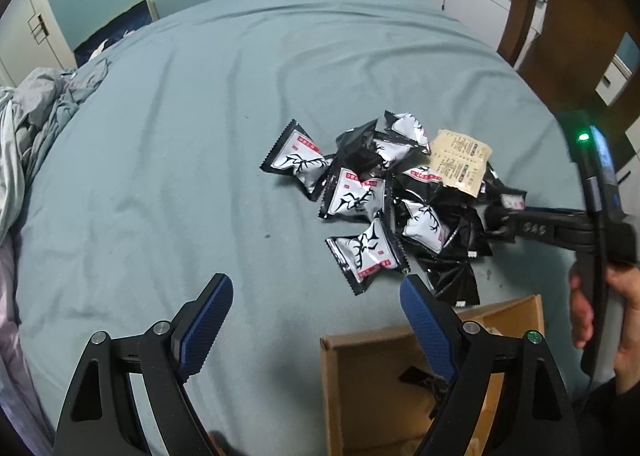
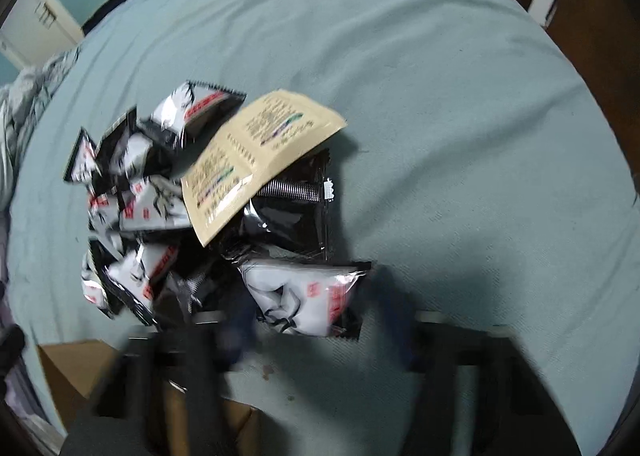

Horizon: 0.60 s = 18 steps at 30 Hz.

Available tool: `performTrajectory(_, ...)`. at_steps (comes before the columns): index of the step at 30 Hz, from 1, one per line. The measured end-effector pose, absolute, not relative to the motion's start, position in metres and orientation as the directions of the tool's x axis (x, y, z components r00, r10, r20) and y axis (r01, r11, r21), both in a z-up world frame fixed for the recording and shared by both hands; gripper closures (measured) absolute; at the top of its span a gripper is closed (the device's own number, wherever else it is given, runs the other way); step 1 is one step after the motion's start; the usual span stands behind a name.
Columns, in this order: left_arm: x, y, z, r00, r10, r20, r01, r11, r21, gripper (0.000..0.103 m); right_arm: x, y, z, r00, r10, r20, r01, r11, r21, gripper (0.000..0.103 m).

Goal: Organize snacks
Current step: 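Reach into the pile and grasp a white snack packet with the right tool, then carry the white packet over the box and open the right tool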

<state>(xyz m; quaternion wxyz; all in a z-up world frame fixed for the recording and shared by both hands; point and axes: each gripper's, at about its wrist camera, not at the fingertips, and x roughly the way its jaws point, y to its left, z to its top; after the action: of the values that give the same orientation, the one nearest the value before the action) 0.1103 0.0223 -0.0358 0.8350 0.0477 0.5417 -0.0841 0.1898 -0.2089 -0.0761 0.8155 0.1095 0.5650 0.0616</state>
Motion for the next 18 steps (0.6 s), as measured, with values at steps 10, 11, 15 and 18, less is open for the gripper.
performTrajectory(10,0.158,0.008,-0.076,0.225,-0.169,-0.960,0.194,0.973,-0.126,0.016,0.161,-0.224,-0.023,0.508,0.300,-0.807,0.063,0.922,0.382,0.076)
performTrajectory(11,0.163,0.005,-0.085,0.187,-0.193,-0.963,0.191,0.969,-0.157,0.016,0.154,-0.222,-0.018,0.514,0.303,-0.802,0.058,0.921,0.385,0.076)
performTrajectory(15,0.173,0.000,-0.104,0.113,-0.202,-0.973,0.170,0.969,-0.182,0.016,0.119,-0.222,-0.003,0.536,0.314,-0.784,0.017,0.924,0.382,0.076)
performTrajectory(18,0.179,-0.004,-0.114,0.067,-0.227,-0.972,0.171,0.962,-0.213,0.017,0.094,-0.222,0.006,0.551,0.326,-0.768,-0.017,0.925,0.380,0.076)
